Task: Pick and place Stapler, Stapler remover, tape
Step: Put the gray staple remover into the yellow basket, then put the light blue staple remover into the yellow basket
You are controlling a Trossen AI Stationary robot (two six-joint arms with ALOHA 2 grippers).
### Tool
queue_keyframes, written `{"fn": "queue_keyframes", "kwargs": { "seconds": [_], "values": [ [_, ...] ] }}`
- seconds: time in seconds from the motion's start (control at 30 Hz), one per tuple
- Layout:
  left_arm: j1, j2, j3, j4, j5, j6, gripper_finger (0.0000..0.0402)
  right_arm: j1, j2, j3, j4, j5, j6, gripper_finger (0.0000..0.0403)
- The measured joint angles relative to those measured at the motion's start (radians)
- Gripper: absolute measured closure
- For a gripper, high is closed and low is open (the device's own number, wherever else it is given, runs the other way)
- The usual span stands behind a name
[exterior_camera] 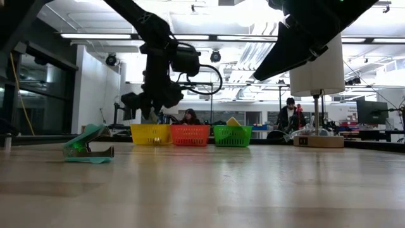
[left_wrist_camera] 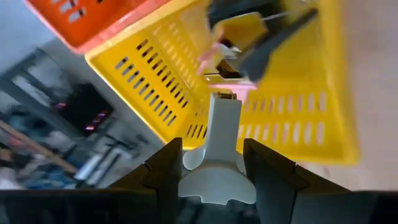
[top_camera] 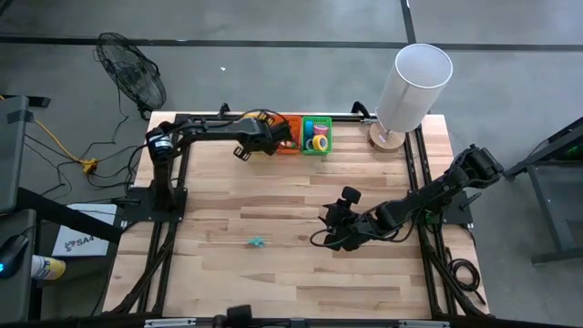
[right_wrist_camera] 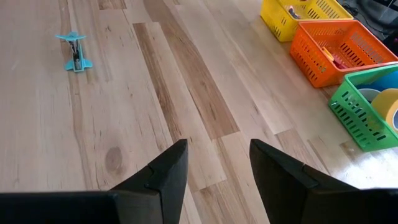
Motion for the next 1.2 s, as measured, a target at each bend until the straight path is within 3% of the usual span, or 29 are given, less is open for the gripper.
{"fn": "queue_keyframes", "kwargs": {
  "seconds": [0.27, 0.67, 0.9, 1.2],
  "values": [
    [0.15, 0.0, 0.0, 0.081, 0.227, -0.153, 0.025, 0.0, 0.0, 0.0, 0.0, 0.0, 0.0, 0.0237],
    [0.307, 0.0, 0.0, 0.154, 0.655, -0.402, 0.025, 0.0, 0.0, 0.0, -0.002, 0.0, 0.0, 0.0238],
    [0.314, 0.0, 0.0, 0.154, 0.712, -0.467, 0.0244, 0.0, 0.0, 0.0, -0.002, 0.0, 0.0, 0.0238],
    [0.314, 0.0, 0.0, 0.154, 0.712, -0.467, 0.0194, 0.0, 0.0, 0.0, -0.001, -0.001, 0.014, 0.0238]
  ]
}}
